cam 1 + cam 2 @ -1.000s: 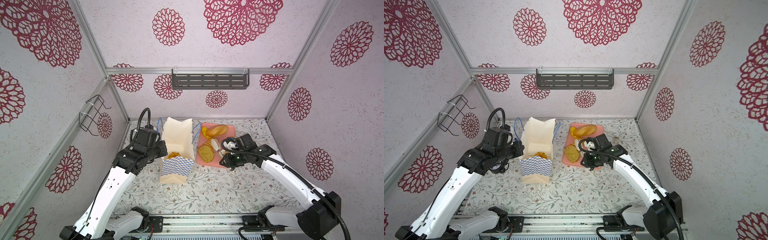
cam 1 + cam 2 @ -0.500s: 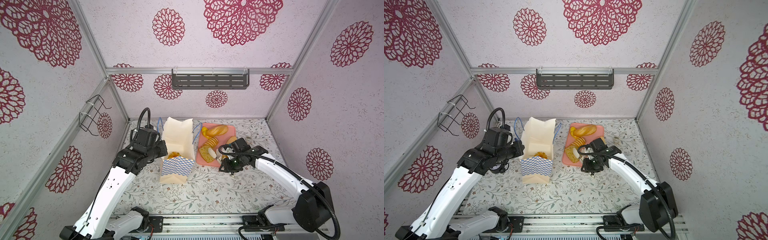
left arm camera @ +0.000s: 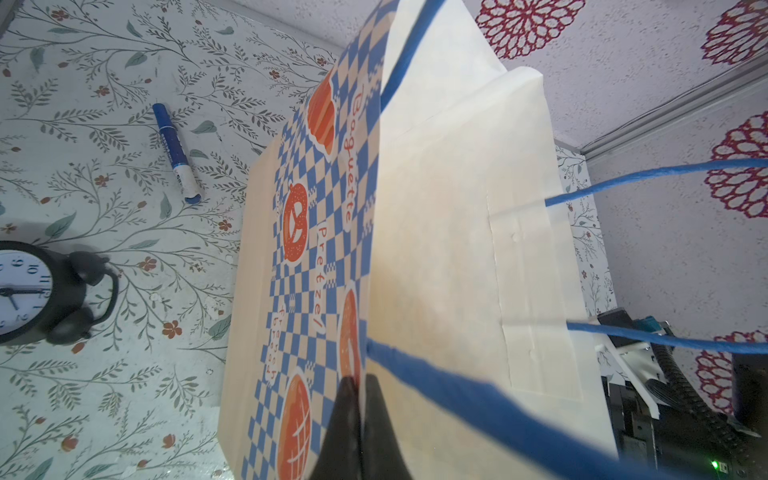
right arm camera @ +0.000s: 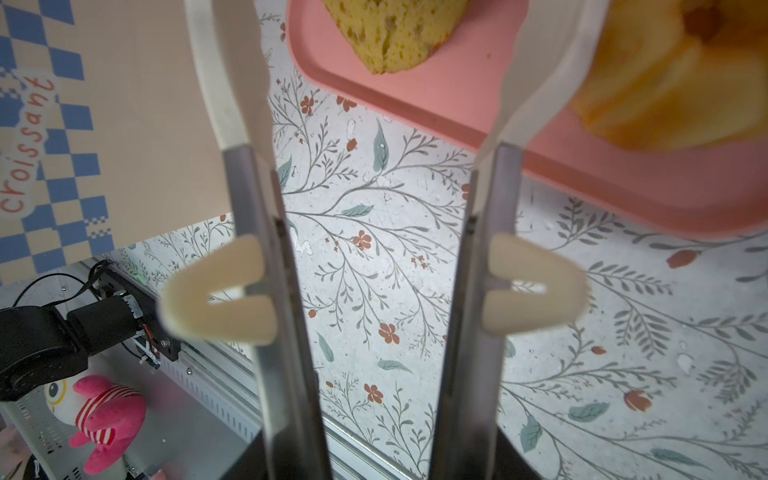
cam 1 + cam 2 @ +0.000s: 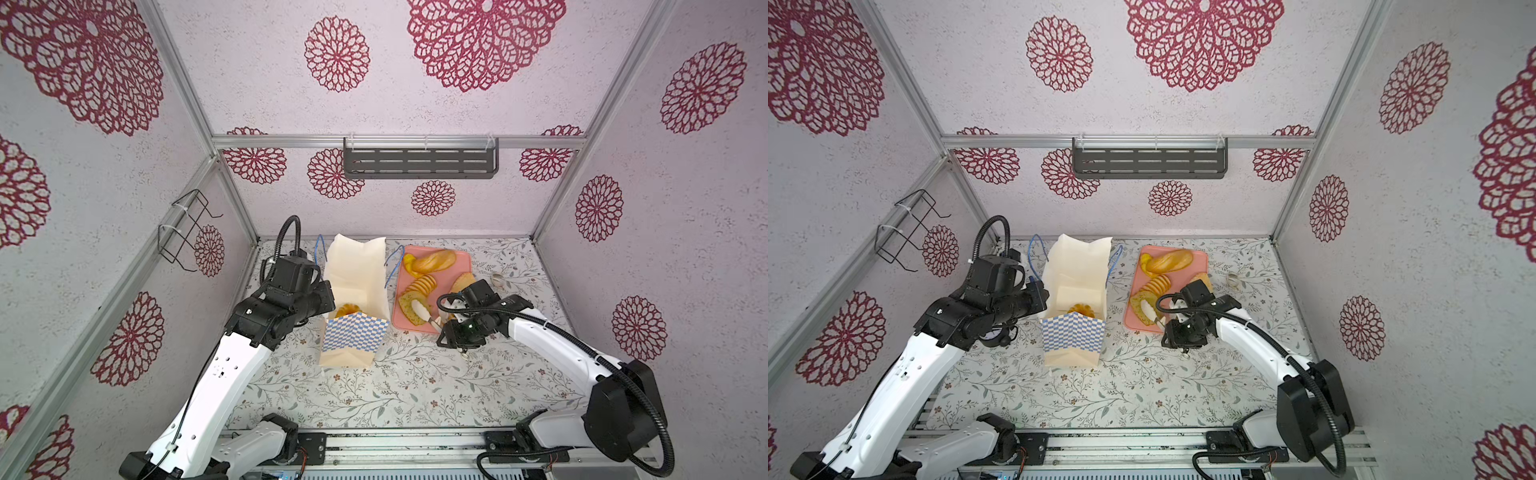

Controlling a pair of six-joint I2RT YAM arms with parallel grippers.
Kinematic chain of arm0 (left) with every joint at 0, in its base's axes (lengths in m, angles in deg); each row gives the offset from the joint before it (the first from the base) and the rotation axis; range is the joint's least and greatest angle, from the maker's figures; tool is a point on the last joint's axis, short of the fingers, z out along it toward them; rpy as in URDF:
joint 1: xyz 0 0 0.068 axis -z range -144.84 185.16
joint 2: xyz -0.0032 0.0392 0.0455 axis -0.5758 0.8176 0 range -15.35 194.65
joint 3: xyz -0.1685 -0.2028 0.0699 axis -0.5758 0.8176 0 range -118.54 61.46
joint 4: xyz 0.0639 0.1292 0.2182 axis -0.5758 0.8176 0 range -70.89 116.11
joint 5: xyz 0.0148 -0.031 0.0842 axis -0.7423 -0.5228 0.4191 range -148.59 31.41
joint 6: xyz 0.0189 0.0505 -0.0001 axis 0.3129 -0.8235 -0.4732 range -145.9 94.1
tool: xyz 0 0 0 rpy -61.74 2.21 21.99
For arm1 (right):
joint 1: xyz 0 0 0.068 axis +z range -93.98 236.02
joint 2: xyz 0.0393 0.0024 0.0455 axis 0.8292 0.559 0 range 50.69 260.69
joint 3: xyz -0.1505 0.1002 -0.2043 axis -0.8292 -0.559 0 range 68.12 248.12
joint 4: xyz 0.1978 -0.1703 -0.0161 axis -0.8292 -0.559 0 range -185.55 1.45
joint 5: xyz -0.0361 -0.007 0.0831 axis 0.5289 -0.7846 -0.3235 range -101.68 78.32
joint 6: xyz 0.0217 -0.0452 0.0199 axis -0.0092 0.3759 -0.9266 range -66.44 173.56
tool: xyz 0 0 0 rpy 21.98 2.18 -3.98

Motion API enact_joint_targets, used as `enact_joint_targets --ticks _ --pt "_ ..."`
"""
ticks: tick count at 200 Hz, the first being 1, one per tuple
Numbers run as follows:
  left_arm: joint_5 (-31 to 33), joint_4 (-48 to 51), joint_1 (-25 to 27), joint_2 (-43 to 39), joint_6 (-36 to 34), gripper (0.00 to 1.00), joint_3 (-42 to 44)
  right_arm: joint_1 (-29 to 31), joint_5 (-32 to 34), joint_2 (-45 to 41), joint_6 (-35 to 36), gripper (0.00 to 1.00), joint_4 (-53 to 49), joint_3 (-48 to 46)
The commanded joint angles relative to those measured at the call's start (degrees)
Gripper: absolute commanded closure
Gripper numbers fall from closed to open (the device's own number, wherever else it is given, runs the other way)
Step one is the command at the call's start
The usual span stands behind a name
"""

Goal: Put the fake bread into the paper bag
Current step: 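Close the tongs on the green-flecked bread slice with the right gripper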

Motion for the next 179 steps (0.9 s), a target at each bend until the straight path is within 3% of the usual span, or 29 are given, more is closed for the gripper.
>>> enact_joint_targets --ticks 1,106,154,179 --pt "-0.25 -2.36 0.43 -0.34 0.32 1.00 -0.10 -0.39 -2.04 0.82 0.81 0.50 2.41 0.29" --pt "0.01 -1.98 0.42 0.20 0.10 1.00 -0.62 -1.40 -5.41 5.22 1.00 0.53 8.05 -1.15" --pt "0.16 -1.74 0.42 0.11 0.27 1.00 -0.71 -1.54 -7.62 5.98 1.09 0.59 10.41 -1.77" --pt "0.26 -1.40 0.44 0.10 0.28 1.00 -0.80 -1.69 -7.72 6.18 1.05 0.71 10.77 -2.17"
